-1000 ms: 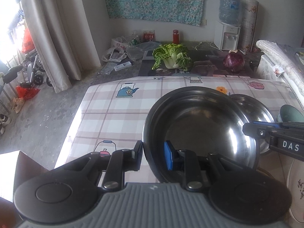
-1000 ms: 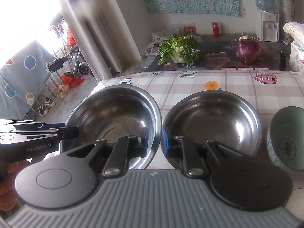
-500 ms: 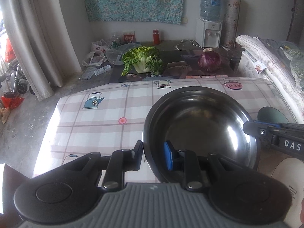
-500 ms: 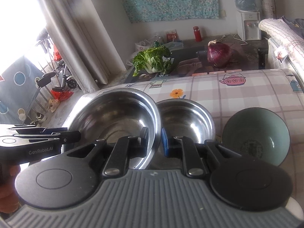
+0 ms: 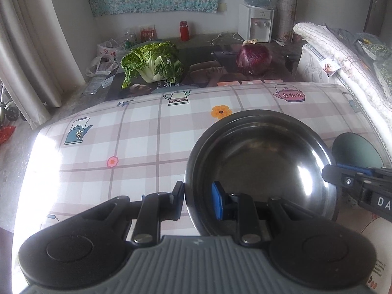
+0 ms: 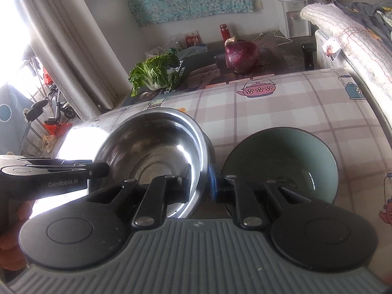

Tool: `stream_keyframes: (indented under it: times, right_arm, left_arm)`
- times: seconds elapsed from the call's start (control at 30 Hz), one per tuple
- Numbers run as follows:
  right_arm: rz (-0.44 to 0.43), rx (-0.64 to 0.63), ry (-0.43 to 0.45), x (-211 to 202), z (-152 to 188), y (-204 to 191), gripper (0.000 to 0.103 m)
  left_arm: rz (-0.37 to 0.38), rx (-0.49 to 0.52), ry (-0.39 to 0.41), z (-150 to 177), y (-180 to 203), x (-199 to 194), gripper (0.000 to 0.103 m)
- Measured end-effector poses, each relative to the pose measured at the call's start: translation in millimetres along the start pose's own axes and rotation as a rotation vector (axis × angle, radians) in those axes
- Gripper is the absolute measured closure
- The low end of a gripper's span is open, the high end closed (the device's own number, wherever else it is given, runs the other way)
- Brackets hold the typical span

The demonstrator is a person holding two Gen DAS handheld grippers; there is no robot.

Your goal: Organize plates and bowls

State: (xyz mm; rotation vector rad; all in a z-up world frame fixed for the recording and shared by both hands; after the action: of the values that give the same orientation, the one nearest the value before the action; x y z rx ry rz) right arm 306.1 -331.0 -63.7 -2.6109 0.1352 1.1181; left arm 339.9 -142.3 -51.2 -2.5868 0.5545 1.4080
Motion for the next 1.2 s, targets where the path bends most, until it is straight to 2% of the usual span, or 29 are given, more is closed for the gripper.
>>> stream_keyframes:
  times: [0.13,0.37,0.5,0.6,0.77,0.83,1.03,1.1,1.17,1.2]
  right_arm:
    - [-0.003,0.001,-0.010,8,1,1,0.087]
    - [0.015,-0.018,-0.015,12,2,-5,0.086]
    - [0.021,-0.029,-0.013,11,3,-8,0.082]
    - [0.018,-0.043,0.004,5,2,-12,0.072]
    - [0.037,-0.086,0.068,-8,-2,-22,0.037]
    - [0.046,-0.098,0.089,-12,-4,-25,0.030]
    - [0.012,-0.091,0.125,-33,-7,-29,0.030]
    - [-0.009,-0.120,0.123,-42,-2,-33,0.037]
    - [-0.024,-0.169,0.103,-48,7,-39,0.053]
    - [-0.031,-0.190,0.086,-50,12,-41,0.056]
  left_arm:
    - [0.000,-0.005,-0.021,3,-2,9,0.077]
    - [0.001,-0.007,-0.011,2,-5,8,0.075]
    - [0.007,-0.019,0.003,3,-8,0,0.068]
    - [0.013,-0.028,0.022,4,-11,-9,0.060]
    - [0.020,-0.045,0.057,5,-16,-25,0.051]
    - [0.028,-0.053,0.066,6,-19,-30,0.048]
    - [0.068,-0.098,0.089,16,-29,-47,0.032]
    - [0.069,-0.107,0.096,22,-34,-53,0.029]
    - [0.065,-0.109,0.098,28,-37,-58,0.027]
    - [0.062,-0.111,0.100,32,-40,-61,0.026]
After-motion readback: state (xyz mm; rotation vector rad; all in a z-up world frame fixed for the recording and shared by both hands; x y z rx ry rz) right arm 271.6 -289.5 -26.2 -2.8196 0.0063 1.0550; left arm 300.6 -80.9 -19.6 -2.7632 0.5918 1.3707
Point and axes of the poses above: each gripper's, at about its wrist camera, not at the fingertips, and x roughly the way its jaws point, y to its right, z to its underside, the point moved 5 cm from there along x, roughly the way its jaws point, and after that the axes turned 9 degrees about z, right-handed, at the moved point
